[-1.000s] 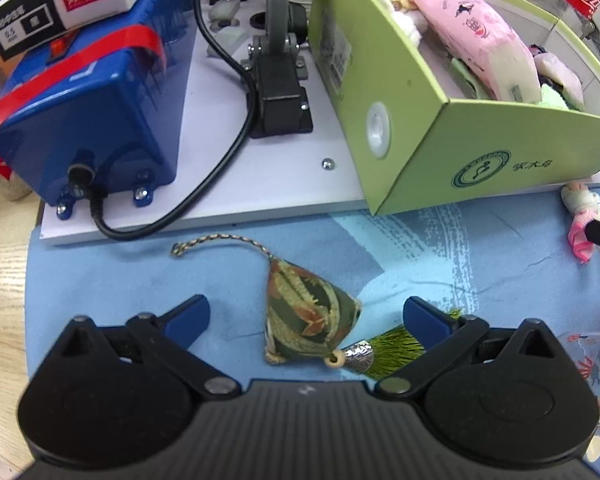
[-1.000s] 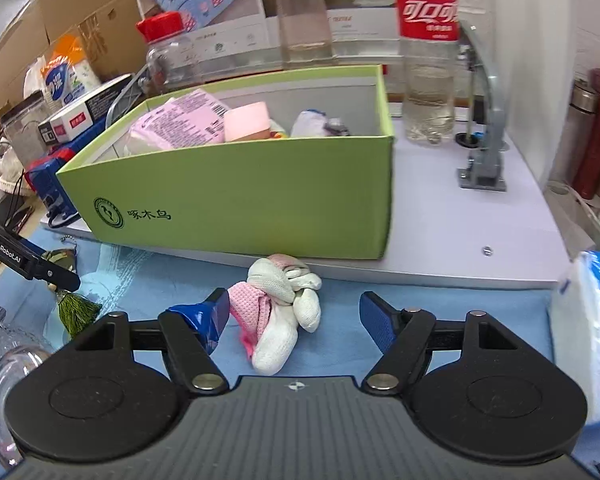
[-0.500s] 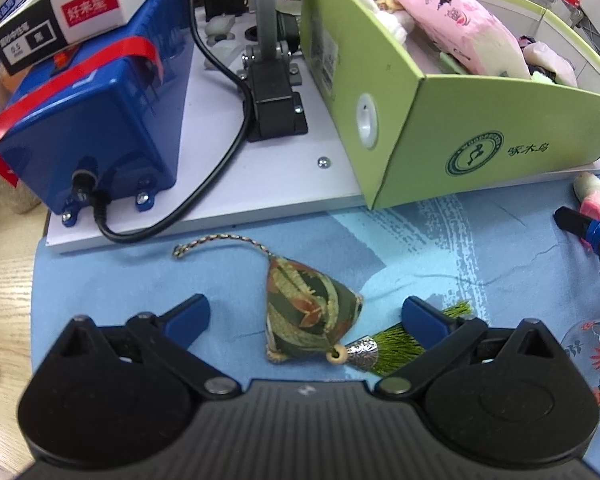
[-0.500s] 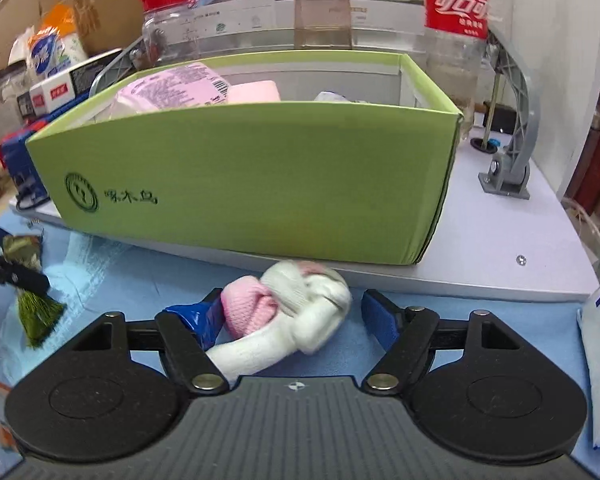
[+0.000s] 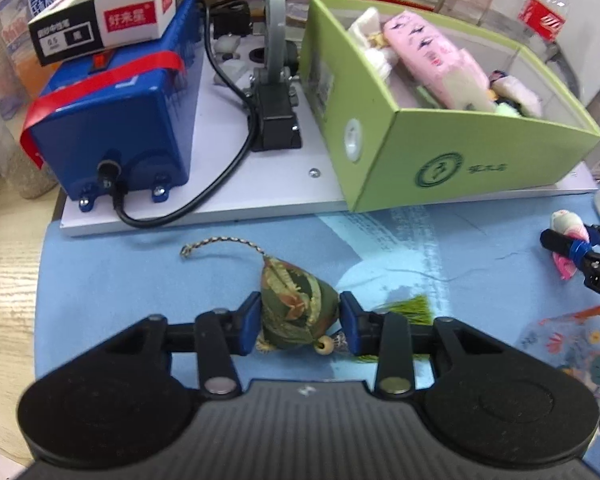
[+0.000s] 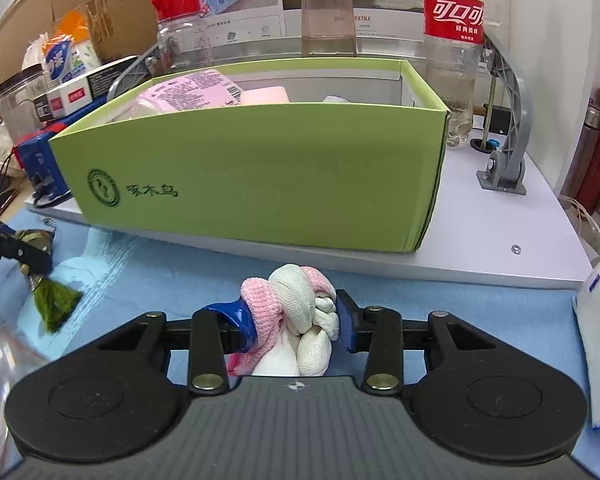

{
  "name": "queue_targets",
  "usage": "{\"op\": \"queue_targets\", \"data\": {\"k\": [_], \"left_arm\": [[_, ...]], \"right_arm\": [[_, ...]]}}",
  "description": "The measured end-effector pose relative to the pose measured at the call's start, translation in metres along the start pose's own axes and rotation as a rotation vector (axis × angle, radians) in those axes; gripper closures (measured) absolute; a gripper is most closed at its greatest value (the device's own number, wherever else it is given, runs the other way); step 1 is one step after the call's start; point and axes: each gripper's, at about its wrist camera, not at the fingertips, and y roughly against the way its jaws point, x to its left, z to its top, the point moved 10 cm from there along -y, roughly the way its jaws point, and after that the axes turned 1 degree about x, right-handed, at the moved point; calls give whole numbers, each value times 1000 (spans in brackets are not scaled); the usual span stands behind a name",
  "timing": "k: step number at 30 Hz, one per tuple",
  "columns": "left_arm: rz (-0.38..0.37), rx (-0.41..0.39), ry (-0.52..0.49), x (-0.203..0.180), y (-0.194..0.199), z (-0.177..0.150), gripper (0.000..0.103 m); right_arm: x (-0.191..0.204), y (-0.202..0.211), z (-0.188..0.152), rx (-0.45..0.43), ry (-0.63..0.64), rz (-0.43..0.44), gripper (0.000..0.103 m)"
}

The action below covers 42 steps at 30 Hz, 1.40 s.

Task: Organize soft objects
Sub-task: 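Grasp the tasseled sachet with the left tool while the right tool grasps the plush toy, then carry both items over the lime-green box and open both tools to drop them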

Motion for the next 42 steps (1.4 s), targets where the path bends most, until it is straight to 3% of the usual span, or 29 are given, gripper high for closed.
{"op": "queue_targets", "data": {"k": [6, 12, 16, 20, 25, 27, 28, 29, 33, 37, 42], "left_arm": [[-49, -78, -30, -15, 42, 18, 66], [-91, -178, -80, -48, 78, 88, 66], [-133, -214, -106, -83, 79, 137, 66], [-185, -212, -124, -118, 60, 167, 66], [-172, -166, -141, -140, 17, 182, 63], [-149, -155, -138, -139, 4, 183, 42], [-144, -162, -137, -138, 2, 184, 24], [-144, -179, -134, -137, 0, 185, 22], [-146, -190, -131, -131, 3, 186, 22], [-135, -193, -136, -129, 4, 184, 21], [-136, -200, -136, -127, 10, 178, 21]], "right_arm": [[-2, 49, 10, -83, -41, 52, 79], [6, 91, 68, -209, 2, 67, 78], [7, 89, 123, -257, 49, 55, 78], [1, 61, 160, -238, 72, 30, 77], [-12, 15, 169, -149, 70, 22, 73], [-14, -5, 166, -113, 56, 19, 71], [-16, -11, 163, -100, 46, 4, 71], [-18, -15, 161, -86, 39, -13, 69], [-23, -22, 157, -95, 55, -67, 64], [-27, -17, 163, -146, -3, -45, 58], [-20, -15, 164, -140, 19, -47, 53]]}}
